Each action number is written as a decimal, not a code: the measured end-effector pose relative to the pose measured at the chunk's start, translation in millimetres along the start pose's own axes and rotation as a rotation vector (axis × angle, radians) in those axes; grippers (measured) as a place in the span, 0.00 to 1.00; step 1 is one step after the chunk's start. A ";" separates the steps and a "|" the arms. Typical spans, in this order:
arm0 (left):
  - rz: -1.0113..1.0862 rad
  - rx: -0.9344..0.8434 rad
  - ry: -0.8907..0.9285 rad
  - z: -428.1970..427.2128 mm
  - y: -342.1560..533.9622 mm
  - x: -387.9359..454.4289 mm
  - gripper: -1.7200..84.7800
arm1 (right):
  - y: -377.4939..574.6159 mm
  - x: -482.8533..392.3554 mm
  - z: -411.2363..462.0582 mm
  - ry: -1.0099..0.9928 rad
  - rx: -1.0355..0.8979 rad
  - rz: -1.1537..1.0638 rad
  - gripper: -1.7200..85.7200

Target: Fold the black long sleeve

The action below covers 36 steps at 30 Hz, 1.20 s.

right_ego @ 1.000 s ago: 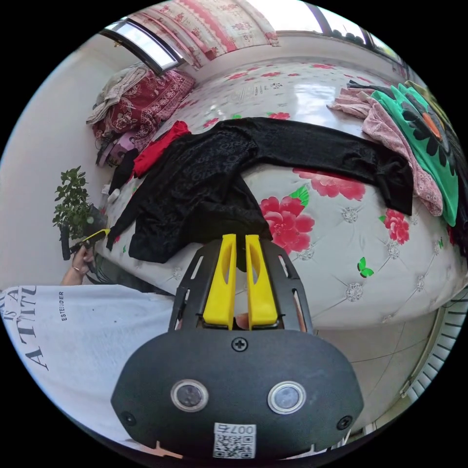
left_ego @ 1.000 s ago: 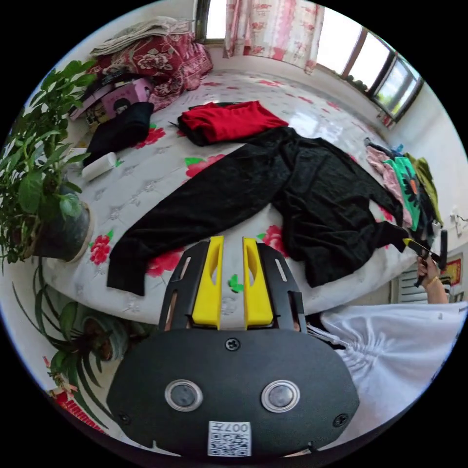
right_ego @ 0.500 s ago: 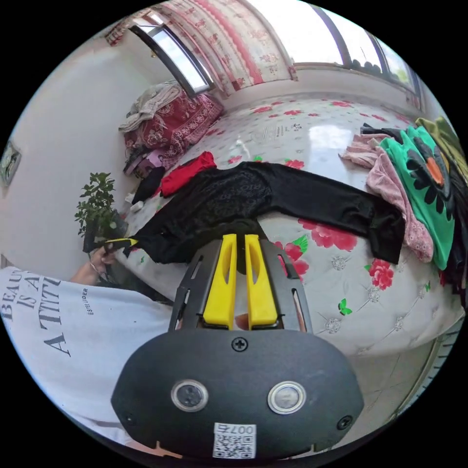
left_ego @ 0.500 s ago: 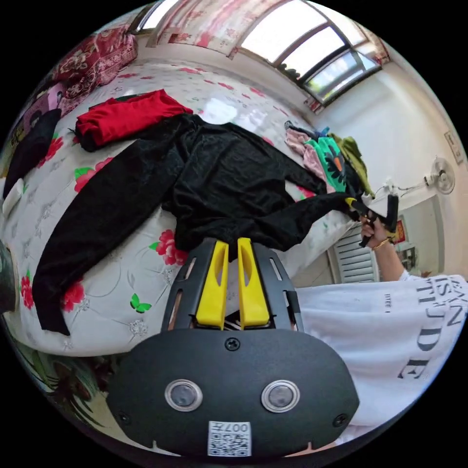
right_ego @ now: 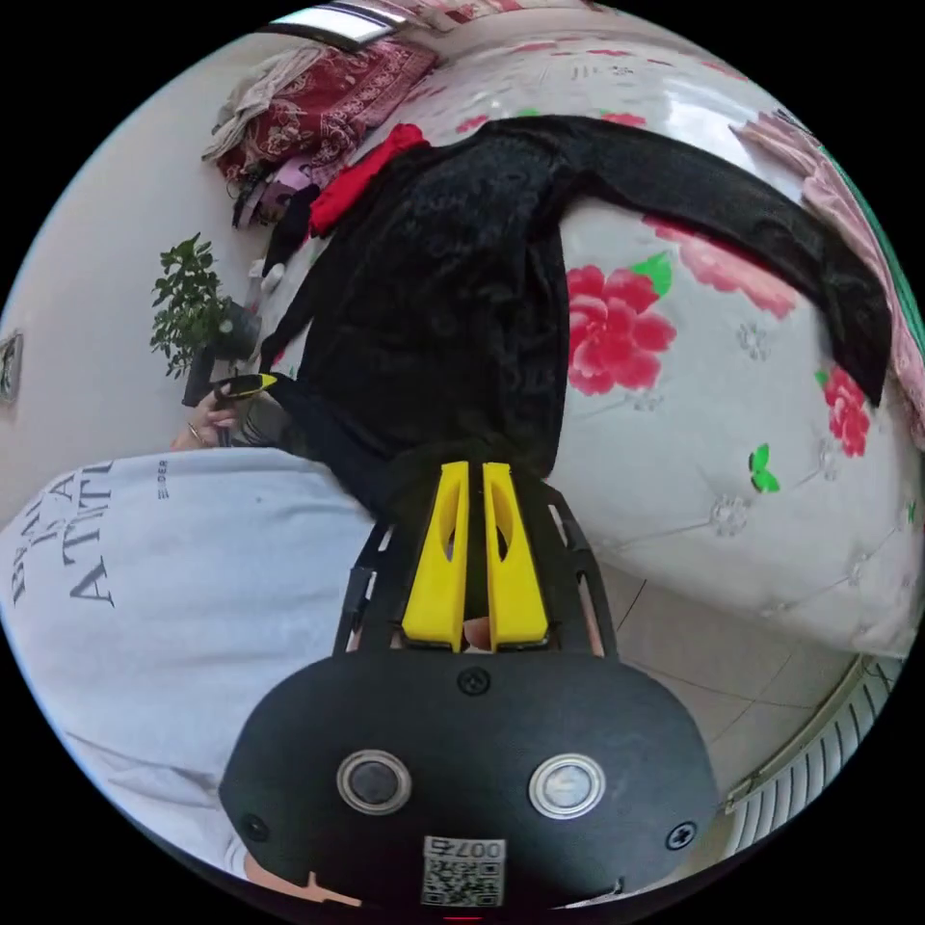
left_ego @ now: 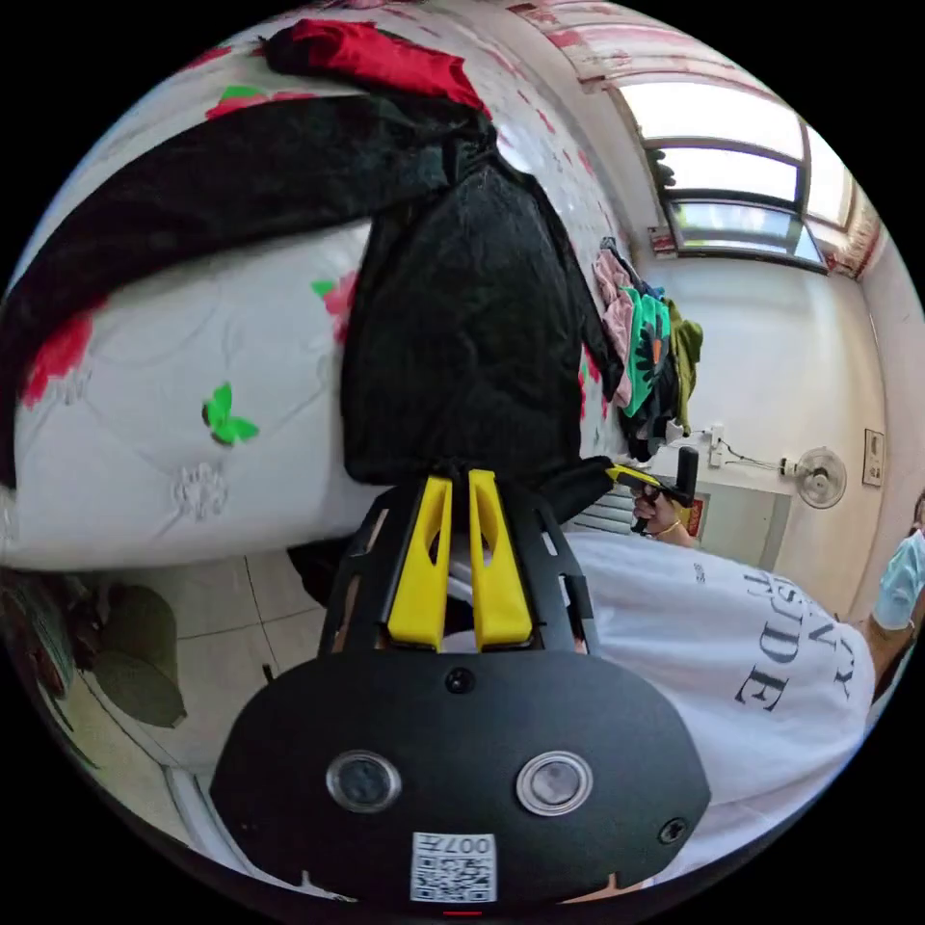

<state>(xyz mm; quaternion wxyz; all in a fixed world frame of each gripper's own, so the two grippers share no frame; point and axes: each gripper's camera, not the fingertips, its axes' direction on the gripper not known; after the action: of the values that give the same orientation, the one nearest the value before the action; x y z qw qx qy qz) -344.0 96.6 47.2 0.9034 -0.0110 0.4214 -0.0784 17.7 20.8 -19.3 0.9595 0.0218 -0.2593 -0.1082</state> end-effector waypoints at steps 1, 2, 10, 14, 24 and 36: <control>0.071 0.043 -0.041 -20.3 -40.6 19.1 0.02 | -16.8 -2.1 -13.6 0.018 0.047 -0.013 0.02; 0.099 0.068 -0.059 -33.1 -59.9 30.4 0.02 | -47.7 -9.8 -47.9 0.049 0.160 -0.042 0.02; 0.547 0.449 -0.099 -208.7 -95.4 213.3 0.02 | -35.0 -112.5 -244.5 0.059 0.845 -0.371 0.02; 0.603 0.409 -0.147 -190.1 -41.6 215.9 0.03 | 32.4 -120.9 -209.4 0.131 0.729 -0.452 0.02; 0.041 -0.124 -0.224 70.4 82.4 30.9 0.03 | 138.1 -70.2 53.3 0.234 -0.083 -0.131 0.02; -0.062 -0.116 -0.451 84.5 132.2 55.5 0.10 | 116.0 -70.6 41.5 0.375 -0.116 -0.207 0.06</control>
<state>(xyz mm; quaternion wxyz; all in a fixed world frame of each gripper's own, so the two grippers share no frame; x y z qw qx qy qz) -226.9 214.8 48.1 0.9697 -0.0929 0.2122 -0.0773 -39.8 150.0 -6.9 0.9743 0.0126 -0.0659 -0.2149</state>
